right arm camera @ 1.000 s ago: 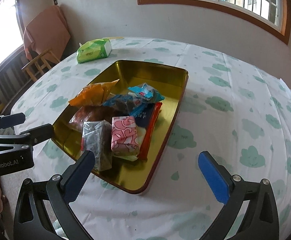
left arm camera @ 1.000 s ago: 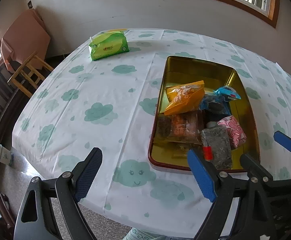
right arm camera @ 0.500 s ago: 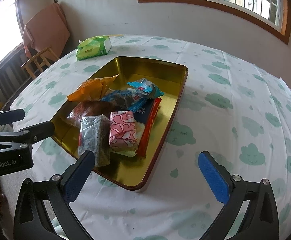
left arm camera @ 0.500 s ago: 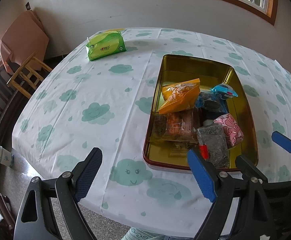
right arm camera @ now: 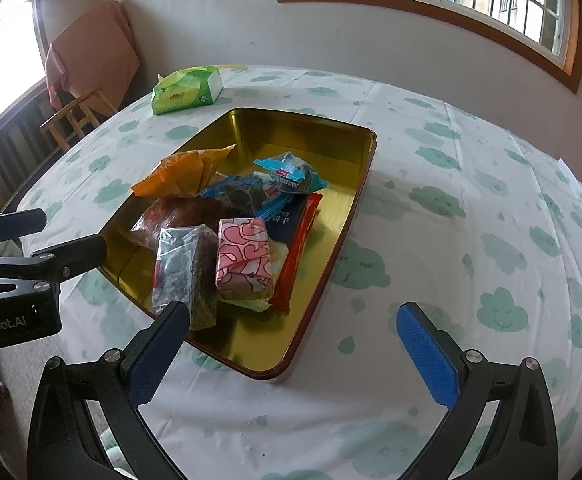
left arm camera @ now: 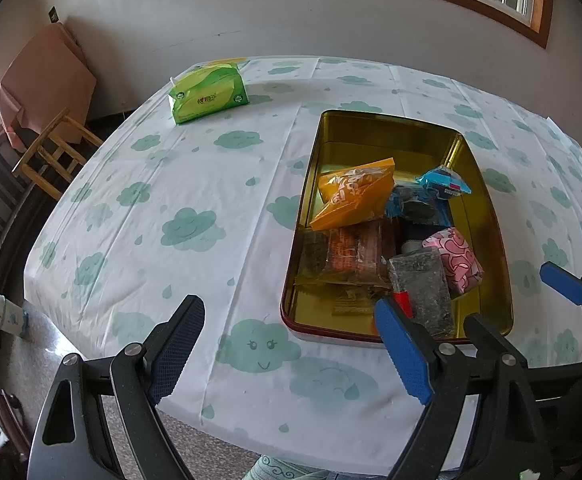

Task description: Organize snacks

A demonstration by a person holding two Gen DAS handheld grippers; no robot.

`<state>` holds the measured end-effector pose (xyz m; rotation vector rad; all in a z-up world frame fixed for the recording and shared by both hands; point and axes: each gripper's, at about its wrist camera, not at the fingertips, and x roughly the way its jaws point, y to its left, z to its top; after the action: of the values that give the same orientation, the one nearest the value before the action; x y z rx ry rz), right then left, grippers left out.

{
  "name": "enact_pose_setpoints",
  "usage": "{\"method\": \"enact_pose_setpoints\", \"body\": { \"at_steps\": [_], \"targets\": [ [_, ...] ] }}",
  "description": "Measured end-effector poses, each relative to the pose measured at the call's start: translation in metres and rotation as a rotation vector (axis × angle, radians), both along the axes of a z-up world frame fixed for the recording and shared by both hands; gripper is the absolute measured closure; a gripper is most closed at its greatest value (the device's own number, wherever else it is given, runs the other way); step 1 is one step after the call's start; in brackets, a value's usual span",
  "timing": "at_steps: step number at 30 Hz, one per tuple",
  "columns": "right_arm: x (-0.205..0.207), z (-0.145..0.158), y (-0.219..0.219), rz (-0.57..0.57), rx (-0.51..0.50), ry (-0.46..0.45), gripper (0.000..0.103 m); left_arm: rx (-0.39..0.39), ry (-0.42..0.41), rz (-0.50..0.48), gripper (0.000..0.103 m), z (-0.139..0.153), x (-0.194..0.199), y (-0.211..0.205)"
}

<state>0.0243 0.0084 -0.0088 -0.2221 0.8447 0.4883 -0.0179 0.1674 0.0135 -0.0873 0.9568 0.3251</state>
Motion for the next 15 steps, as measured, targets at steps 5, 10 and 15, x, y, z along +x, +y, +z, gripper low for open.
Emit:
{"method": "enact_pose_setpoints", "body": {
  "at_steps": [5,10,15],
  "targets": [
    [0.0003,-0.0006,0.0004,-0.001,-0.002,0.004,0.0,-0.002,0.0,-0.004,0.018,0.0003,0.0012,-0.0012],
    [-0.0002,-0.0014,0.0004,-0.002,0.001,0.007,0.0,-0.004,0.001,-0.008,0.018,-0.0003,0.0019,-0.0019],
    [0.0,-0.0016,0.0002,0.0,0.0,0.007,0.0,-0.013,0.0,-0.018,0.018,-0.0009,0.0022,-0.0023]
  ]
}}
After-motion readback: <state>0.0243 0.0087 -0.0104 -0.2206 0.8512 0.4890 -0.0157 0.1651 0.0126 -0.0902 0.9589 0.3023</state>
